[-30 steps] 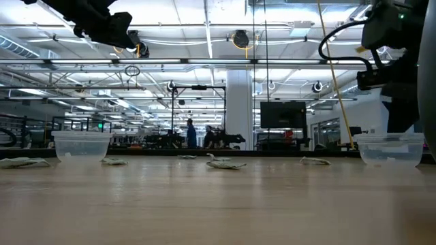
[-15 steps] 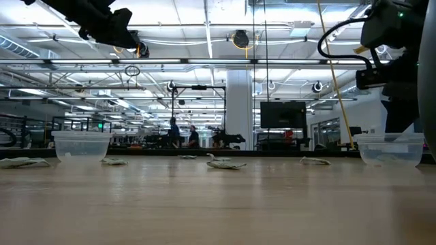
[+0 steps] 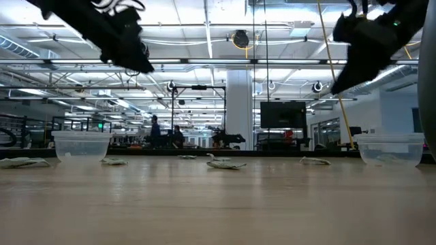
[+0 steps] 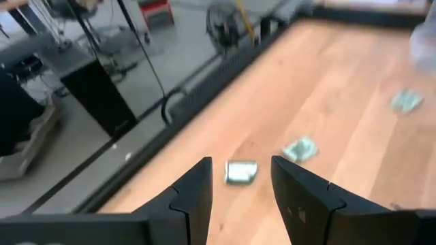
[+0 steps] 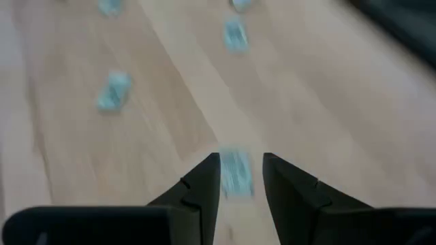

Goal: Pick and place Stevia / Truvia into bins
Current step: Put the stevia packet into the left transparent container

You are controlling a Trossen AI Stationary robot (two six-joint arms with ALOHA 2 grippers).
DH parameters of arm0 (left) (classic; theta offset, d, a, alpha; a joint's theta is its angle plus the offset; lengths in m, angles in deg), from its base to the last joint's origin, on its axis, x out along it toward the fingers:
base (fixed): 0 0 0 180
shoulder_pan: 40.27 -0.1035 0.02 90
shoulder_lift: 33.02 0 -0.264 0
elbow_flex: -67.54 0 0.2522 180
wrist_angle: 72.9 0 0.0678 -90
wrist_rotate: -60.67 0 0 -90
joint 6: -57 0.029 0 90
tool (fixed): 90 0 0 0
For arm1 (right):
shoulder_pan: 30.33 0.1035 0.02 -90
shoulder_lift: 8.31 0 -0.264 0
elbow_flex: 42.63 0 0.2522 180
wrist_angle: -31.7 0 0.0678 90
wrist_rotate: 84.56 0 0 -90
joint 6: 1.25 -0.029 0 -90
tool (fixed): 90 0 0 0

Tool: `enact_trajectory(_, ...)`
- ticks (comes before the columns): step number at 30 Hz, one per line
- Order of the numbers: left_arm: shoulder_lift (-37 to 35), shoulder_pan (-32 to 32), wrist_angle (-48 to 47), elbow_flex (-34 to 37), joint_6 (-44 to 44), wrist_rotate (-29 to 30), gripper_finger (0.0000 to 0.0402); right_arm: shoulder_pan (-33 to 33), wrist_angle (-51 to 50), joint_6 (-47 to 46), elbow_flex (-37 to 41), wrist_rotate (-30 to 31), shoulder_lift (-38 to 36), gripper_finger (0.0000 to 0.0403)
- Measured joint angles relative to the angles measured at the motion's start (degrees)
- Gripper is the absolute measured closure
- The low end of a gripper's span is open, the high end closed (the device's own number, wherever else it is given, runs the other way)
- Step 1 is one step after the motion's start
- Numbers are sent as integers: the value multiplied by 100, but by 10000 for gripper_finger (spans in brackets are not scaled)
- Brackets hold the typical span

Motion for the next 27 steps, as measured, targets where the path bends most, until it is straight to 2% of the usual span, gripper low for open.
enact_trajectory(6,1173,-2,722,0,144,13,245,-5,1899,1503,394,723,2,296)
enact_trajectory(11,1804,-117,1599,0,26,-60,245,-136,2414,1912,625,848,1,298)
enact_trajectory(17,2263,-575,1845,0,-165,-1103,245,-526,2966,2330,760,868,2,298)
enact_trajectory(20,2529,-826,2109,-1,-342,-1438,245,-772,3464,2666,762,852,2,298)
enact_trajectory(27,3196,-1259,2555,-2,-65,-2508,245,-1244,4183,3363,762,824,0,298)
